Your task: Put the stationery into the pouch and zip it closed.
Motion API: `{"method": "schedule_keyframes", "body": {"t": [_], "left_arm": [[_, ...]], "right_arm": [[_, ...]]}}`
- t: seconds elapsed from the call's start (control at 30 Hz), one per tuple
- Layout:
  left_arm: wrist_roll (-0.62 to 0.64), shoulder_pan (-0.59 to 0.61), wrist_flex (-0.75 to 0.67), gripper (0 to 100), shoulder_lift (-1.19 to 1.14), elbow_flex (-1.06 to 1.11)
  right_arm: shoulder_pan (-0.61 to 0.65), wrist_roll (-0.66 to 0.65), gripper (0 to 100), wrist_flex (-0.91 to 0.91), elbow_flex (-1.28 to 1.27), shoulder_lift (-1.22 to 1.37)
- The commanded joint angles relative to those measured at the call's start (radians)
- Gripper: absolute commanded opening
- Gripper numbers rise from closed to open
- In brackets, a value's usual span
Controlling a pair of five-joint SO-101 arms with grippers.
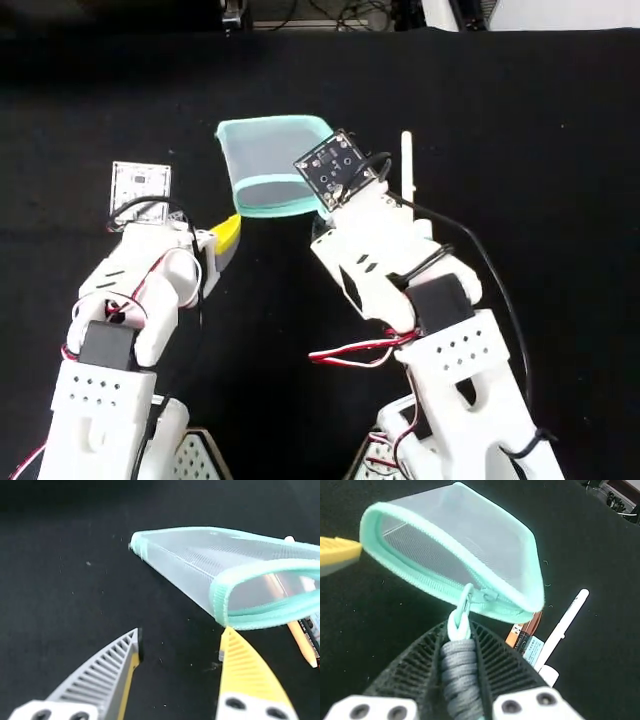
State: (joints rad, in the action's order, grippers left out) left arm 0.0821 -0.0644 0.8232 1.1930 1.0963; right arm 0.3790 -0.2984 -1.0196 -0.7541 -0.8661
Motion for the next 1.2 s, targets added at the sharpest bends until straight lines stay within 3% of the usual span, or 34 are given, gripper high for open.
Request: {"method": "schedule_keyframes", "body": {"t": [0.0,0.17,0.47,0.63,0.83,1.03,1.17], "left_arm": [[0.058,-0.018,0.035,27,0.005,-0.022],[0.161,-0.008,0.077,27,0.066,-0.036],[0.167,-0.015,0.061,27,0.336,0.073],[0.164,-0.018,-0.061,27,0.416,0.225],[0.126,-0.054,-0.121,27,0.353,0.226],[0.123,-0.048,-0.267,27,0.184,0.22],[0.123,0.033,-0.35,27,0.043,0.188]], "right_arm": [[0.014,-0.009,1.2,0.02,0.027,-0.008],[0.014,-0.009,1.2,0.02,0.028,-0.008],[0.014,-0.005,1.2,0.02,0.027,-0.008],[0.035,-0.003,1.2,0.02,0.027,-0.008],[0.066,-0.005,1.2,0.02,0.027,-0.004],[0.066,-0.005,1.2,0.018,0.025,-0.004],[0.066,-0.008,1.2,0.014,0.025,-0.007]]}}
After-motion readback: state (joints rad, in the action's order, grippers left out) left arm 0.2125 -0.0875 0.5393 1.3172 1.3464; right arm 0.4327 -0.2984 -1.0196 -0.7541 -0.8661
